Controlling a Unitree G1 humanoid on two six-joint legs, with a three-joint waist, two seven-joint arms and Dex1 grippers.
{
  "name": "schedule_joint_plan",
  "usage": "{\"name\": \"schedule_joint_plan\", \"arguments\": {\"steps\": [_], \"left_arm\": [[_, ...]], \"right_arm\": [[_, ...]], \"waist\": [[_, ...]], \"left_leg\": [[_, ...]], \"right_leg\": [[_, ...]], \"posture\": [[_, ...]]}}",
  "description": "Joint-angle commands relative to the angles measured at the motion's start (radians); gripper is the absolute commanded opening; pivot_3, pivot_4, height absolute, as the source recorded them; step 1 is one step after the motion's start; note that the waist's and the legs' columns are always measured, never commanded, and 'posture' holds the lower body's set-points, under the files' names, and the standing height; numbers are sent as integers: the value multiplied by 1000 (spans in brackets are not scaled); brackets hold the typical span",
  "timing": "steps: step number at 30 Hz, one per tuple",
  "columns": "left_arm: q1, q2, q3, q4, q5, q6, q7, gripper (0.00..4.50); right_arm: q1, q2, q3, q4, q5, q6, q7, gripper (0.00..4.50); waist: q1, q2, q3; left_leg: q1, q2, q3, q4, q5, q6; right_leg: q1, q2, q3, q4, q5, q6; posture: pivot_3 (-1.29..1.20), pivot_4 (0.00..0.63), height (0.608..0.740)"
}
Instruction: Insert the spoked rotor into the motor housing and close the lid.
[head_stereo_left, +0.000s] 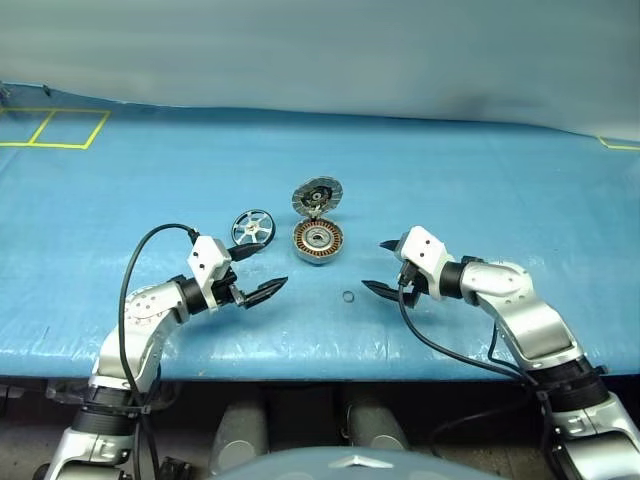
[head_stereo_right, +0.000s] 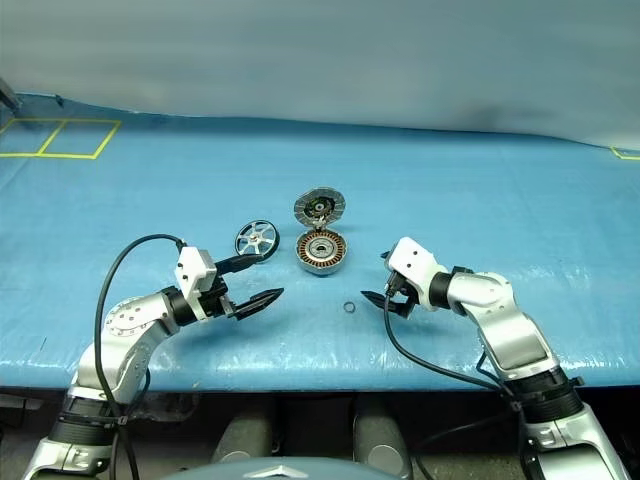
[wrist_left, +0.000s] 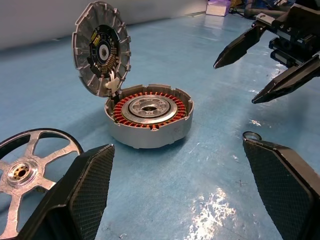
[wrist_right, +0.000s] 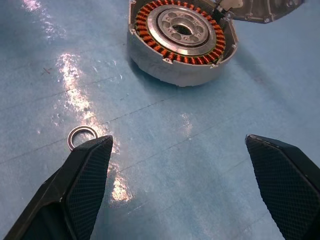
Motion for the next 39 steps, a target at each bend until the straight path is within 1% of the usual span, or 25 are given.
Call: {"name": "schedule_joint_plan", "arguments": {"steps": [1,4,6,10,13,17,25,28,32,33,35,36,39], "left_arm": [[-3,7,2,-23,10,-25,2,4500],[-3,5,0,-20,14,-27,2,4500],[-1,2,-3,-21,18,-29,5,4500],[9,1,-3,-33,17,-29,12,4500],[21,1,-3,-40,17,-32,14,4500],[48,-1,2,-51,18,-37,26,4500],[71,2,11,-63,17,-43,42,4500],[77,5,16,-67,16,-43,48,4500],[82,14,26,-68,14,-43,49,4500],[83,16,28,-67,14,-43,49,4500],[84,19,31,-67,13,-43,48,4500],[85,20,32,-68,14,-42,49,4500],[86,22,36,-68,13,-41,49,4500]], "right_arm": [[-133,-25,98,26,-79,-19,91,4477],[-248,13,181,96,-135,-44,134,4477],[-358,71,253,182,-184,-80,172,4477],[-479,140,325,323,-252,-149,212,4477],[-527,170,348,400,-280,-191,234,4477],[-585,208,382,512,-321,-249,276,4477],[-617,255,377,628,-354,-310,314,4477],[-618,271,371,654,-358,-320,317,3938],[-605,281,354,635,-358,-323,301,2646],[-601,281,352,624,-358,-320,305,2646],[-589,277,348,589,-358,-312,310,2301],[-580,276,346,570,-358,-309,307,2203],[-549,266,350,506,-362,-302,312,2194]], "waist": [[-1,0,0],[1,0,0],[-1,0,0],[1,1,1],[12,1,1],[8,2,1],[2,2,1],[2,2,1],[3,2,1],[2,2,1],[2,2,1],[2,2,1],[1,2,1]], "left_leg": [[0,0,0,0,0,0],[0,0,0,0,0,0],[0,0,0,0,0,0],[0,0,0,-1,0,0],[-1,0,-1,-2,0,0],[-1,0,0,-2,-1,1],[0,0,-1,-2,-1,1],[0,0,-1,-2,-1,1],[0,0,-1,-2,-1,1],[0,0,-1,-2,-1,1],[0,0,-1,-2,-1,1],[0,0,-1,-2,-1,1],[0,0,-1,-3,-1,1]], "right_leg": [[0,0,0,0,0,0],[0,0,0,0,0,0],[0,0,0,0,0,0],[-1,0,-1,0,0,0],[-1,0,-1,0,2,-3],[-1,-1,-1,0,2,-5],[-1,0,-2,1,2,-6],[0,0,-2,1,2,-6],[0,0,-2,1,2,-6],[0,0,-2,1,2,-6],[0,0,-2,1,2,-6],[0,0,-2,1,2,-6],[0,0,-2,1,2,-6]], "posture": [[0,150,740],[0,150,740],[0,150,740],[0,150,740],[0,150,740],[0,150,740],[0,150,740],[0,150,740],[0,150,740],[0,150,740],[0,150,740],[0,150,740],[0,150,740]]}}
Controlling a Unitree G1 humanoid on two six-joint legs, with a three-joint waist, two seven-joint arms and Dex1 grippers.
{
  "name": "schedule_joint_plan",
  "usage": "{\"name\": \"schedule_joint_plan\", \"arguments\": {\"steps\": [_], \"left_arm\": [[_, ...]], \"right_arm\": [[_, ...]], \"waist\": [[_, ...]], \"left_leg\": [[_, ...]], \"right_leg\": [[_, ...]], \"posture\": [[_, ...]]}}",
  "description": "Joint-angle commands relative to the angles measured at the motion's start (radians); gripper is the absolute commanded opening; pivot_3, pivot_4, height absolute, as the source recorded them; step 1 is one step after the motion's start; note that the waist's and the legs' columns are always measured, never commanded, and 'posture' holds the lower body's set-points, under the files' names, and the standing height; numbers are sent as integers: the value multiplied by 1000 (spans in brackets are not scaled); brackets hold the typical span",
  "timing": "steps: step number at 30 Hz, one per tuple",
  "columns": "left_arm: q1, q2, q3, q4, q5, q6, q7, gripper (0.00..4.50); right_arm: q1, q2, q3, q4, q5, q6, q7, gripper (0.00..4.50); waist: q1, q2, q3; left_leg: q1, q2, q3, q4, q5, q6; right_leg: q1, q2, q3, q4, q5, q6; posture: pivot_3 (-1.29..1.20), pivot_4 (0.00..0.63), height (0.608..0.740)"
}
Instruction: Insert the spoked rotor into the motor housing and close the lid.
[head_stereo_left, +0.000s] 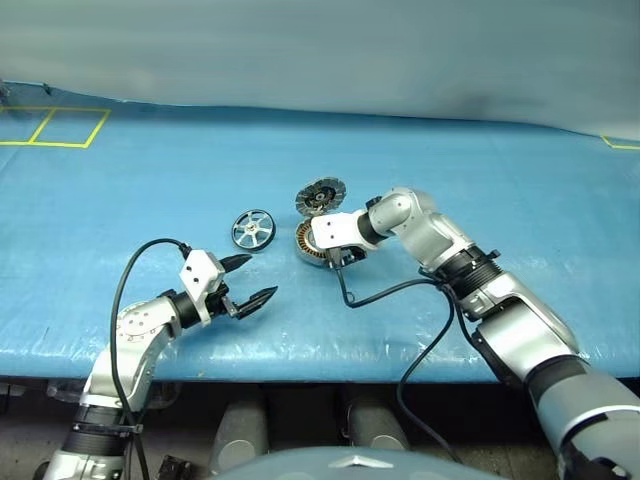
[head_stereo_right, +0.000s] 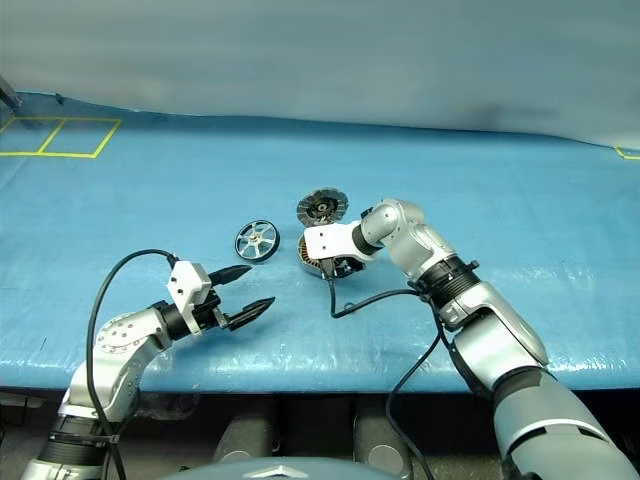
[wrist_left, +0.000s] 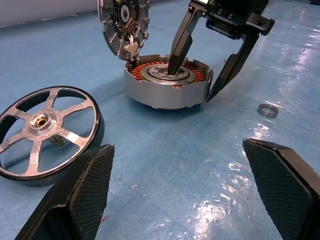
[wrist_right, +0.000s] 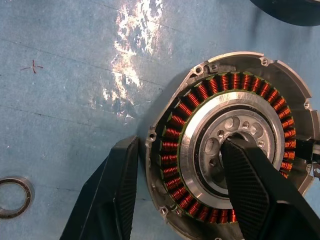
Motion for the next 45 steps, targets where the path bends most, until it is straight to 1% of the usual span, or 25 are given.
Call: {"name": "schedule_joint_plan", "arguments": {"steps": [1,5,10,14,21,23,24,25,27,28,32,35,37,39,42,45], "left_arm": [[3,11,20,-46,-8,-18,-1,4500],[3,18,28,-45,-9,-16,-1,4500],[2,27,33,-46,-12,-14,1,4500],[7,30,36,-49,-11,-14,4,4500],[28,27,46,-64,-10,-15,14,4500],[34,26,48,-71,-10,-14,18,4500],[36,26,48,-73,-10,-13,20,4500],[37,26,48,-75,-11,-12,22,4500],[39,27,49,-78,-12,-11,23,4500],[40,27,49,-79,-12,-10,24,4500],[32,27,44,-76,-15,-4,22,4500],[22,25,36,-70,-18,-1,13,4500],[19,24,33,-68,-20,0,9,4500],[9,24,24,-62,-27,5,-8,4500],[-4,24,16,-51,-37,8,-33,4500],[-14,25,14,-43,-48,10,-59,4500]], "right_arm": [[42,-5,-6,-120,-1,10,11,2194],[108,-1,6,-241,-15,46,8,2194],[182,18,28,-331,-43,101,-7,2194],[221,39,38,-377,-51,147,-10,2194],[290,68,54,-444,-51,225,-24,2194],[302,74,53,-436,-65,239,-49,2194],[304,75,51,-431,-73,242,-62,2910],[309,83,36,-434,-68,243,-83,3149],[318,97,12,-451,-55,251,-112,3838],[322,102,-3,-466,-40,259,-118,4101],[353,100,-87,-584,34,310,-132,4101],[384,78,-150,-666,76,350,-154,4101],[399,64,-169,-700,97,370,-166,4101],[462,37,-242,-761,126,399,-204,4101],[596,15,-355,-841,194,453,-255,4101],[736,5,-430,-882,244,463,-308,4101]], "waist": [[-1,0,0],[-2,0,0],[-2,0,0],[-3,0,0],[-6,-1,-2],[-7,-1,-2],[-8,-2,-2],[-8,-1,-2],[-8,-1,-2],[-7,-1,-2],[-5,-1,-2],[-1,-1,-2],[0,-1,-2],[3,-1,-2],[14,-1,-2],[13,-1,-2]], "left_leg": [[0,0,0,0,0,0],[0,0,0,-1,0,0],[1,1,0,-1,0,0],[2,1,0,0,0,0],[3,3,0,-1,0,0],[3,4,0,-1,0,-1],[3,4,0,-1,0,-1],[3,4,0,-1,0,-1],[3,4,0,-1,0,-1],[3,4,0,-1,0,-1],[3,4,0,0,0,-1],[1,4,0,0,0,-1],[1,4,0,-1,0,-1],[1,4,0,-1,0,-1],[0,3,0,-1,0,-1],[0,2,0,-1,-1,-2]], "right_leg": [[0,0,0,0,0,0],[-1,0,0,0,1,1],[0,1,-1,1,-1,0],[0,1,-1,1,-2,2],[1,2,-1,1,-3,2],[1,2,-1,1,-4,1],[1,2,-1,1,-4,1],[1,3,-1,1,-4,1],[1,3,-1,2,-4,0],[1,3,-1,2,-4,0],[0,3,-1,2,-4,0],[-1,3,-1,1,-4,0],[-1,3,-2,1,-4,0],[-1,3,-2,1,-4,0],[0,2,-2,0,-4,0],[-1,1,-2,0,-5,0]], "posture": [[0,150,740],[0,150,740],[0,150,740],[0,150,740],[0,150,740],[0,150,740],[0,150,740],[0,150,740],[0,150,740],[0,150,740],[0,150,740],[0,150,740],[0,150,740],[0,150,740],[0,150,740],[0,150,740]]}}
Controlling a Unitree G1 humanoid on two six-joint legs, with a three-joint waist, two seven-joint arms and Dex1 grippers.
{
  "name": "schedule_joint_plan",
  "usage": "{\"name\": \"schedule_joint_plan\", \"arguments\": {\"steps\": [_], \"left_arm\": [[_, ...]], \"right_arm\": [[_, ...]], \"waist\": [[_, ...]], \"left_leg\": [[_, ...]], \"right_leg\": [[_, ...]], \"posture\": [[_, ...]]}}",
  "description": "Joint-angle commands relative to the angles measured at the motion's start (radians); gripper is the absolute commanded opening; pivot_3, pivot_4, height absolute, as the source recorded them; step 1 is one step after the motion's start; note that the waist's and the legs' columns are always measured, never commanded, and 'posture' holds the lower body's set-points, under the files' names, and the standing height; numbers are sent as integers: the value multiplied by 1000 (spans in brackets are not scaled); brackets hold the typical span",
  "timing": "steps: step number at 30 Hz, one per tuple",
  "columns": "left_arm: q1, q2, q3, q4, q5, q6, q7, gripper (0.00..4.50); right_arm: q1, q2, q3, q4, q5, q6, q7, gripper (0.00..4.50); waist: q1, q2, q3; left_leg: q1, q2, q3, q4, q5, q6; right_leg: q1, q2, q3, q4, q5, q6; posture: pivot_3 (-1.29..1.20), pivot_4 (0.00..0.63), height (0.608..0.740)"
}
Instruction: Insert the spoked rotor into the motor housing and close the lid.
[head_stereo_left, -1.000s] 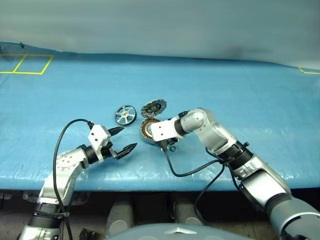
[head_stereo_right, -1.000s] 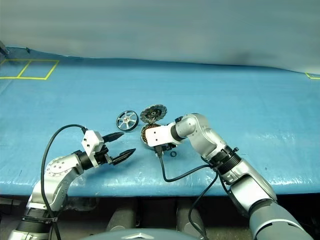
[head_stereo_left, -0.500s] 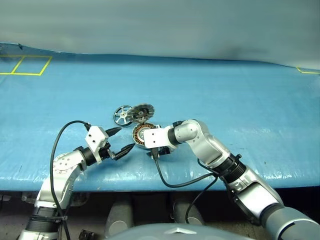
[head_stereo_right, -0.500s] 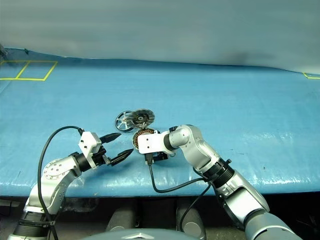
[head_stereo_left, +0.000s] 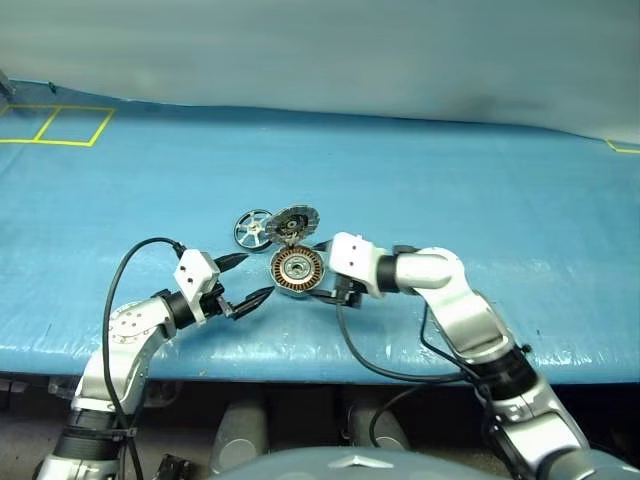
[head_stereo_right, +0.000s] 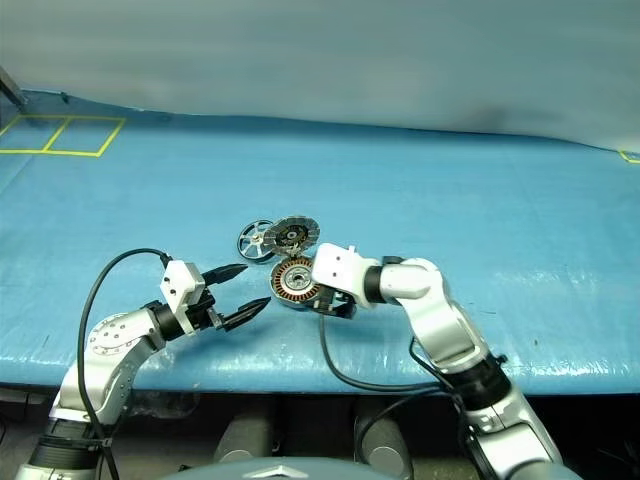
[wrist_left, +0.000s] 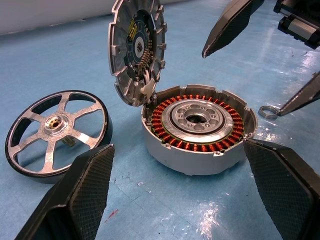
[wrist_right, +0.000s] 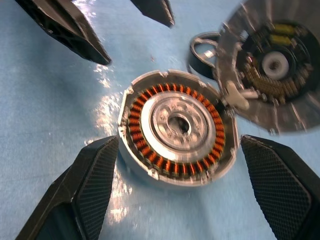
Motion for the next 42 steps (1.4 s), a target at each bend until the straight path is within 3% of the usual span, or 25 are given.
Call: {"name": "schedule_joint_plan", "arguments": {"steps": [1,6,21,24,28,30,33,36,42], "left_arm": [[-20,7,1,-7,-30,-2,-36,4500],[-62,-3,-13,23,-51,15,-68,4500],[-95,-5,-47,54,-60,10,-138,4500],[-87,-2,-43,53,-54,6,-131,4500],[-78,-1,-43,51,-51,3,-126,4500],[-77,-1,-44,52,-51,2,-123,4500],[-71,0,-42,50,-51,-1,-120,4500],[-61,7,-39,49,-46,-5,-118,4500],[-41,3,-30,48,-32,-36,-113,4500]], "right_arm": [[119,-2,-94,-80,72,9,-65,4101],[251,95,-188,-36,194,-31,-159,4101],[267,91,-87,155,165,-165,-272,4101],[276,74,-71,159,160,-161,-279,3546],[277,50,-54,167,145,-165,-292,2292],[274,46,-51,171,149,-167,-293,2292],[269,41,-44,172,146,-164,-294,1760],[260,43,-44,169,155,-163,-293,810],[223,37,-44,131,158,-151,-292,696]], "waist": [[0,0,0],[-13,1,0],[-13,0,0],[-13,0,0],[-13,0,0],[-13,0,0],[-13,0,0],[-13,0,0],[-13,0,0]], "left_leg": [[0,0,0,0,0,0],[2,2,0,1,0,0],[1,2,1,0,0,0],[2,2,1,1,0,0],[2,2,1,1,0,0],[2,2,1,1,0,0],[2,2,1,1,0,0],[3,2,1,1,0,0],[3,2,1,1,0,0]], "right_leg": [[0,0,0,0,0,0],[0,2,0,1,0,0],[0,1,0,1,0,0],[1,1,0,1,0,0],[1,1,0,1,0,0],[1,1,0,1,0,0],[1,1,0,1,0,0],[2,1,0,1,0,0],[1,1,0,1,0,0]], "posture": [[0,150,740],[0,150,740],[0,150,740],[0,150,740],[0,150,740],[0,150,740],[0,150,740],[0,150,740],[0,150,740]]}}
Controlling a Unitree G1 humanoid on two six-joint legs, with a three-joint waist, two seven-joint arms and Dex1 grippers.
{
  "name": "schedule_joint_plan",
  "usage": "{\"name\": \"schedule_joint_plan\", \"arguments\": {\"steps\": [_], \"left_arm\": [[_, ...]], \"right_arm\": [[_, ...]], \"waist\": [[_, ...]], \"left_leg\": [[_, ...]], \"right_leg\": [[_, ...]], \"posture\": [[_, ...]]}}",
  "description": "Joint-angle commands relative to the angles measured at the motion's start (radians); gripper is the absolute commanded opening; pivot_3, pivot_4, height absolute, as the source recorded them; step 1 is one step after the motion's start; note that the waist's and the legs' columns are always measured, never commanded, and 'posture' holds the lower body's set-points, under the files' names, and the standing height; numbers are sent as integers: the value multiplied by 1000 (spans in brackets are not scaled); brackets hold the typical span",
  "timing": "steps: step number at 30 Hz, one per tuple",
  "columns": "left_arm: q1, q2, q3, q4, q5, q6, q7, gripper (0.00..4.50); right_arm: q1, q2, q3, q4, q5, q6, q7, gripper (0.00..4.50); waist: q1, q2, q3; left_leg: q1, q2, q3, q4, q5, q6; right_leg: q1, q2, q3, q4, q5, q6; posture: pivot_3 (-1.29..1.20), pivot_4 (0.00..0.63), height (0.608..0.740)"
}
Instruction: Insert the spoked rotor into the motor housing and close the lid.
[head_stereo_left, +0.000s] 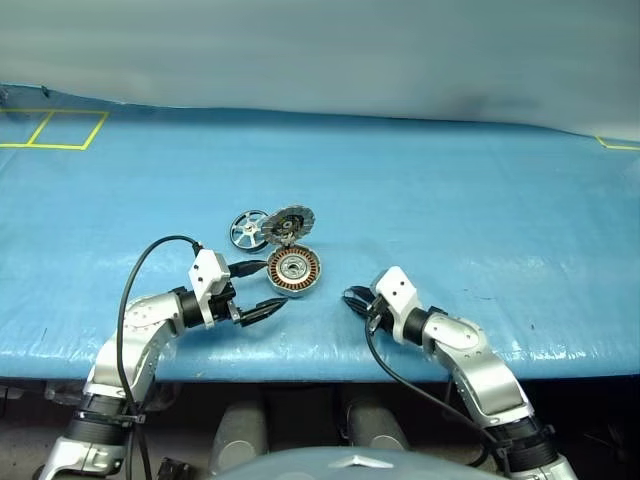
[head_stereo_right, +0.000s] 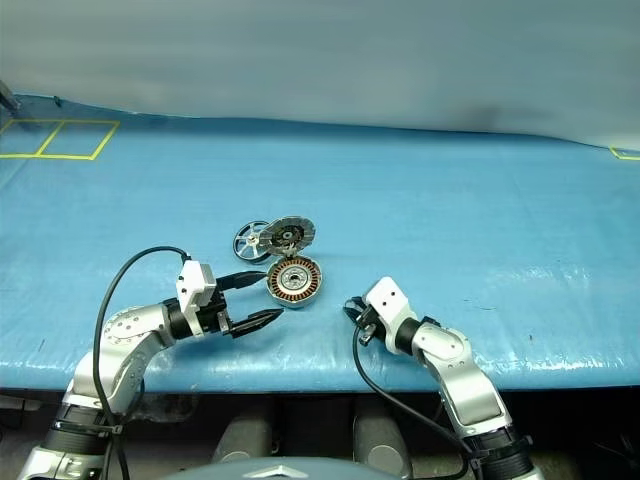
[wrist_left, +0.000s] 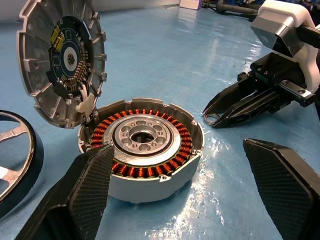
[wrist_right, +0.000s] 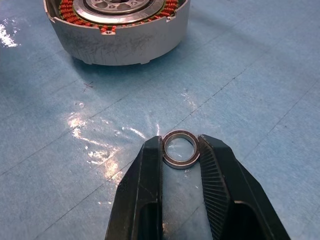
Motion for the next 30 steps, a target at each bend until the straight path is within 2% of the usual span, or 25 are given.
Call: {"name": "schedule_joint_plan", "arguments": {"steps": [1,9,18,30], "left_arm": [[10,-2,21,-15,21,-84,12,4500],[34,-42,36,33,9,-188,19,4500],[37,-63,40,71,4,-228,8,4500],[58,-58,52,66,7,-232,22,4500]], "right_arm": [[-30,-10,0,-44,19,23,5,696],[-172,26,25,-70,111,47,73,696],[-323,64,121,108,79,3,111,696],[-400,120,155,248,53,-55,118,696]], "waist": [[0,0,0],[1,1,0],[-1,1,0],[0,1,0]], "left_leg": [[0,0,0,0,0,0],[-1,0,0,-1,0,0],[-1,0,0,0,0,0],[-1,0,0,-1,0,0]], "right_leg": [[0,0,0,0,0,0],[-1,0,0,0,0,0],[-1,0,0,0,0,0],[-1,1,0,0,0,0]], "posture": [[0,150,740],[0,150,740],[0,150,740],[0,150,740]]}}
